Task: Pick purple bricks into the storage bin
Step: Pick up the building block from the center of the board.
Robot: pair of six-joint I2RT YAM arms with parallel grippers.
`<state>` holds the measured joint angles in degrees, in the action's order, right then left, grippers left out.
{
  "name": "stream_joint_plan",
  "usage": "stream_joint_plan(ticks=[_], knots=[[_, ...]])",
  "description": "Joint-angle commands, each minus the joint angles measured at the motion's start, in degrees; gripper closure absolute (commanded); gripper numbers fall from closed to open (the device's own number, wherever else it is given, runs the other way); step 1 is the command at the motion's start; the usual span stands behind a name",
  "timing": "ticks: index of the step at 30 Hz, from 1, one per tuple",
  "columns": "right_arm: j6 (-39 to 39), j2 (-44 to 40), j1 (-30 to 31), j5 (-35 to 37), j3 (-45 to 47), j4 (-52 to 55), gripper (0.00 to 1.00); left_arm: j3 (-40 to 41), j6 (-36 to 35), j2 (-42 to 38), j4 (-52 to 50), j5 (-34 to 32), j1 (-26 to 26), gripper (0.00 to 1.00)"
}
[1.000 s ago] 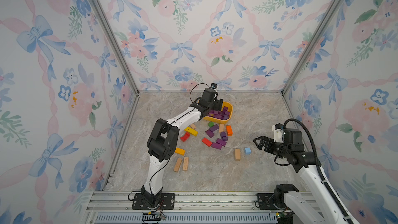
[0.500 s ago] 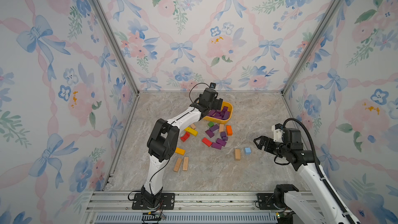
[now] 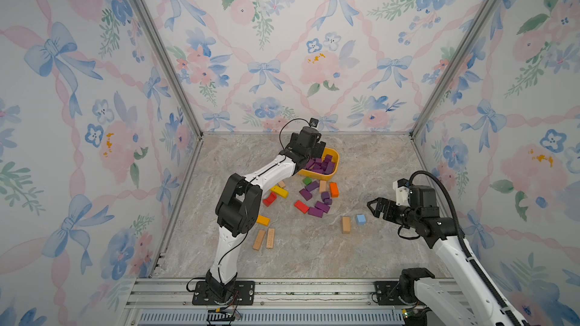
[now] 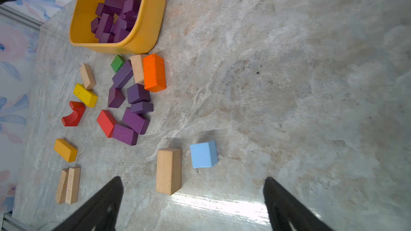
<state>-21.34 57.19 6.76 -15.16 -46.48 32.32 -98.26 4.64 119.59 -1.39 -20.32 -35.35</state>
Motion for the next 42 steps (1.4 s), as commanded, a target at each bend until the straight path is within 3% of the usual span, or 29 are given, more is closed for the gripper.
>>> stream_joint_plan(ticks=[1, 11, 17, 25, 29, 37, 42], knots=[[1.2, 1.9, 3.9, 3.2, -3.3, -1.6, 0.03, 1.4, -0.6, -2.0, 0.5, -3.6, -0.9, 0.02], [0.0, 7.9, 16.7, 11.2, -7.5, -2.2, 0.03, 9.4, 7.4, -9.4, 0.4, -10.7, -0.7, 0.02], [-0.8, 12.4, 22.7, 11.6, -9.4, -4.7, 0.03, 22.2, 13.9, -21.9, 1.3, -10.0, -0.9, 0.02], [-2.0, 21.4, 31.5, 13.7, -13.4, -6.8, 0.03, 40.2, 11.9, -35.8, 2.9, -8.7, -3.6, 0.02], [-3.6, 27.3, 33.8, 14.7, -15.3, -7.6, 0.01, 48.4, 14.1, -42.0, 2.9, -8.8, -5.2, 0.02], [-7.4, 35.4, 35.8, 18.2, -16.9, -9.6, 0.23, 63.8, 18.0, -51.9, 6.0, -10.1, -8.8, 0.02], [-8.7, 39.5, 36.2, 22.8, -18.0, -9.1, 0.29, 73.6, 19.3, -58.6, 11.1, -10.6, -9.4, 0.02]])
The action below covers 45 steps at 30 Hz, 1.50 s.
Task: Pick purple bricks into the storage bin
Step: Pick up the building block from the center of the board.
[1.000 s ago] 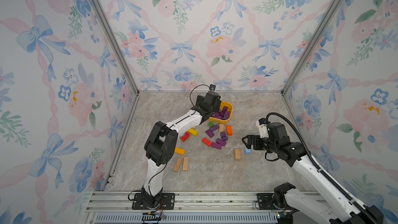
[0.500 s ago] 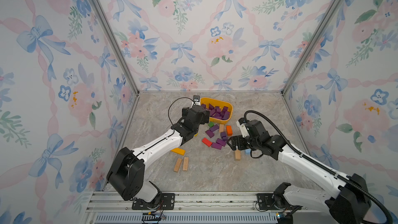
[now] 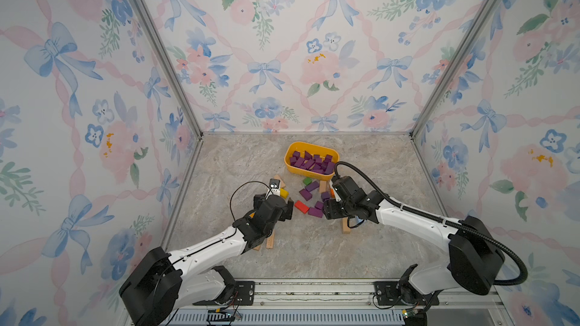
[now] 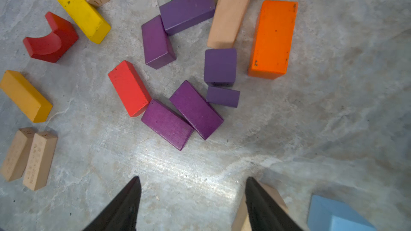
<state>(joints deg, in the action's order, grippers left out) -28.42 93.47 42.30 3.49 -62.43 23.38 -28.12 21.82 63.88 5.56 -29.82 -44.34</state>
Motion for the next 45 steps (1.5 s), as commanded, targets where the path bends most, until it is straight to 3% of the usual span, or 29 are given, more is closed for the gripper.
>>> stream_joint_plan(ticks=[1, 7, 16, 21, 32, 45], knots=[[-2.1, 3.8, 0.7, 4.9, -2.2, -0.1, 0.3, 5.1, 2.1, -4.1, 5.5, -0.8, -0.4, 0.02], [-2.6, 7.3, 2.6, 5.3, -4.4, -0.5, 0.32, 13.5, -1.4, -11.7, 15.1, 1.9, -0.4, 0.02], [-2.7, 12.8, 6.1, 3.2, -6.2, -0.6, 0.32, 15.5, -1.7, -15.4, 15.3, 3.1, -0.4, 0.02], [-5.7, 16.9, 7.5, 3.0, -9.1, -0.7, 0.27, 16.6, -1.8, -17.3, 15.3, 1.8, -0.4, 0.02], [-14.2, 24.1, 8.6, 6.6, -14.5, 1.0, 0.3, 17.1, -1.3, -17.2, 15.3, -0.9, -0.5, 0.02], [-15.0, 26.9, 8.6, 10.6, -17.2, 3.9, 0.34, 16.7, -0.8, -15.5, 15.4, -0.8, -0.4, 0.02]])
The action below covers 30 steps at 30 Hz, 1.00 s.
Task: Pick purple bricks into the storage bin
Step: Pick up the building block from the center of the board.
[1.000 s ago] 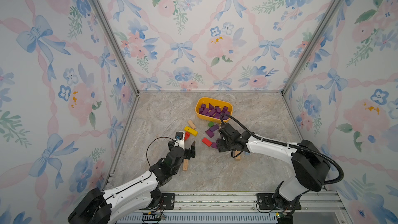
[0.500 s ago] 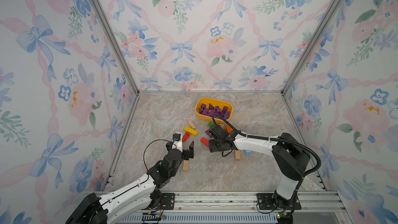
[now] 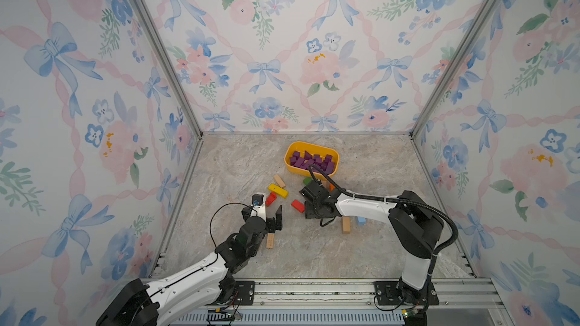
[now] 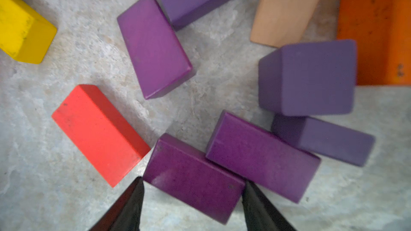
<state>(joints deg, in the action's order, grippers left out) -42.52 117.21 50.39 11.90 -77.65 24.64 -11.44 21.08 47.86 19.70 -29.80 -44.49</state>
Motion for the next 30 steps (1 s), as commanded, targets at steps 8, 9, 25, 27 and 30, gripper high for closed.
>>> stream_joint_plan(ticks=[8, 9, 25, 27, 30], knots=[[-0.2, 5.3, 0.6, 3.4, -4.1, 5.1, 0.33, 0.0, -0.1, 0.4, 1.1, -1.2, -0.3, 0.02], [-0.5, 5.1, 0.6, 3.0, -3.8, 4.4, 0.31, 0.0, -0.1, 0.3, 1.1, -1.3, -0.2, 0.02], [-3.8, 5.4, -0.6, 1.8, -4.9, 1.4, 0.3, 0.3, 0.3, -0.1, 1.0, -1.6, -0.2, 0.02], [-4.0, 5.8, -0.7, 2.1, -5.3, 1.6, 0.3, 0.4, 0.4, -0.1, 1.0, -1.5, -0.2, 0.02], [-3.8, 6.6, -0.6, 3.4, -6.4, 3.2, 0.3, 0.3, 0.5, -0.1, 1.0, -1.5, -0.2, 0.02]])
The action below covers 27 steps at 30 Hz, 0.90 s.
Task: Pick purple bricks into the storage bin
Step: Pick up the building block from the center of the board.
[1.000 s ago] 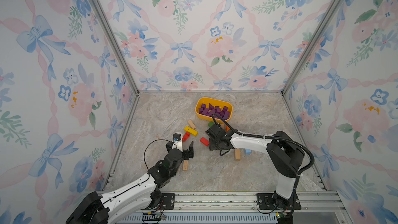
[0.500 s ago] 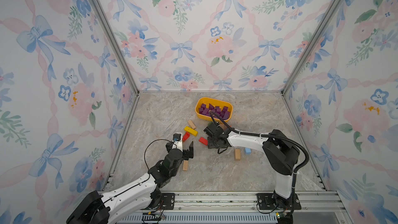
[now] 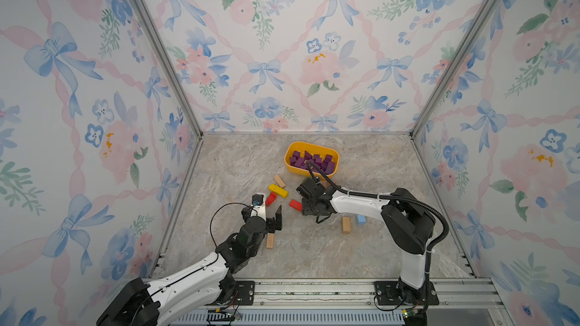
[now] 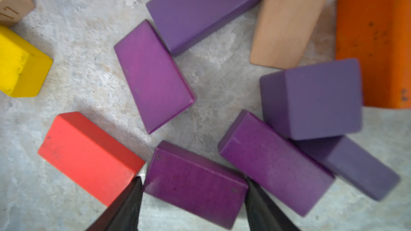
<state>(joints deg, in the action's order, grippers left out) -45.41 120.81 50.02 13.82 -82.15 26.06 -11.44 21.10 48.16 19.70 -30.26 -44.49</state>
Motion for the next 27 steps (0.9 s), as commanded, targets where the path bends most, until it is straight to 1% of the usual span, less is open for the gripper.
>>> stream_joint_plan(ticks=[1, 4, 10, 13, 15, 21, 27], knots=[[-0.8, 3.2, -0.2, 2.3, -2.4, 2.5, 0.3, 0.3, 0.4, -0.4, 1.0, -1.0, -0.2, 0.02], [-0.3, 4.2, 0.0, 4.1, -3.6, 4.4, 0.31, 0.4, 0.5, -0.4, 1.0, -1.0, -0.2, 0.02], [-0.1, 6.2, -0.1, 4.6, -5.2, 5.4, 0.34, 0.5, 0.4, -0.9, 1.0, -1.0, -0.2, 0.02], [0.3, 7.4, -0.1, 4.9, -6.5, 6.6, 0.38, 0.6, 0.5, -1.2, 1.0, -0.9, -0.2, 0.02], [0.2, 7.5, -0.1, 4.9, -6.3, 6.0, 0.39, 0.6, 0.6, -1.2, 1.0, -0.9, -0.2, 0.02], [0.2, 5.3, 0.2, 4.9, -4.9, 4.4, 0.42, 0.5, 0.7, -0.8, 1.0, -0.9, -0.3, 0.02], [-0.1, 0.5, 0.8, 4.2, -2.0, 1.3, 0.42, 0.5, 0.7, -0.5, 1.0, -1.2, -0.3, 0.02]])
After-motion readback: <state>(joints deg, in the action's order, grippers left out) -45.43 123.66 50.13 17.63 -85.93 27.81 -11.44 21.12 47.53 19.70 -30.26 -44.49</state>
